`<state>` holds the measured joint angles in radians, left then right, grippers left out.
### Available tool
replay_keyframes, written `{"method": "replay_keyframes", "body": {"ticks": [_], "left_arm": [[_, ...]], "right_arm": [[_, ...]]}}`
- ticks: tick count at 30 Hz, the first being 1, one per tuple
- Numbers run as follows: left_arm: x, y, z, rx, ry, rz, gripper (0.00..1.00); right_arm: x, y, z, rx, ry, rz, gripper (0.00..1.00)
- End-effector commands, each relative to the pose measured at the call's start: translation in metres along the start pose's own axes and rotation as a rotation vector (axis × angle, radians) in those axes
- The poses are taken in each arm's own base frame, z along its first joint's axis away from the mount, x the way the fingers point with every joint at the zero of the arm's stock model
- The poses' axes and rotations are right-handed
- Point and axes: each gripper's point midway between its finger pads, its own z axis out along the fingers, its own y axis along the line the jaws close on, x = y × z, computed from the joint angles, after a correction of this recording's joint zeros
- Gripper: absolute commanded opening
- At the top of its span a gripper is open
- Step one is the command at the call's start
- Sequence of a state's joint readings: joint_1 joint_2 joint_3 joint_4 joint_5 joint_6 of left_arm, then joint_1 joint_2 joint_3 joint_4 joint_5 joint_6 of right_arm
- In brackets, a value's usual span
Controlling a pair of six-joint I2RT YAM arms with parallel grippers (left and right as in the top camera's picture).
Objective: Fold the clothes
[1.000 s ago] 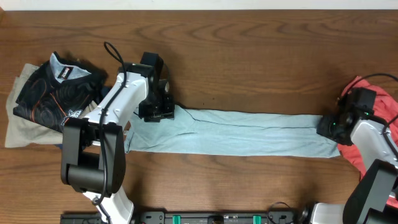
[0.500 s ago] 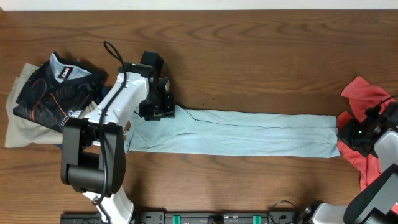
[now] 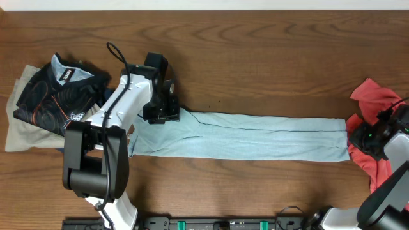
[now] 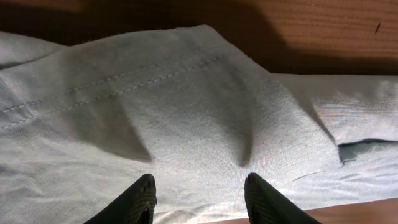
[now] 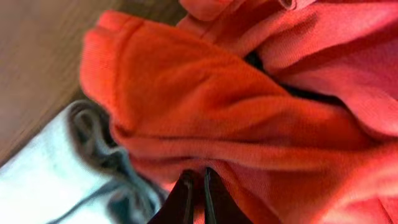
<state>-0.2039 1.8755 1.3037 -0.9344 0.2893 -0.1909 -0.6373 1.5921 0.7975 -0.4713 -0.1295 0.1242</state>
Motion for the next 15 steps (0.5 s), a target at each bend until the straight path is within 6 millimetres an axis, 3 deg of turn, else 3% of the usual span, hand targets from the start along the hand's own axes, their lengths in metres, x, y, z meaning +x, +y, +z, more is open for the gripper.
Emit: {"method": "replay_keyframes", "body": {"ticks": [1, 4, 7, 11, 15], "left_arm": [[0.002, -0.001, -0.004, 0.008, -0.005, -0.011, 0.49], [0.002, -0.001, -0.004, 0.007, -0.005, -0.011, 0.52], [0.002, -0.001, -0.004, 0.008, -0.005, -0.011, 0.52], [0.002, -0.001, -0.004, 0.008, -0.006, -0.01, 0.53], [0.001, -0.001, -0.004, 0.009, -0.01, -0.009, 0.53]], "right_arm": [[0.013, -0.009, 0.019, 0.029, 0.058, 0.004, 0.06], [0.019, -0.014, 0.034, 0.042, 0.091, -0.001, 0.06], [0.016, -0.034, 0.041, 0.145, 0.076, 0.024, 0.07], [-0.002, -0.064, 0.03, 0.295, 0.0, 0.156, 0.15], [-0.034, -0.066, 0.013, 0.293, -0.092, 0.207, 0.25]]}}
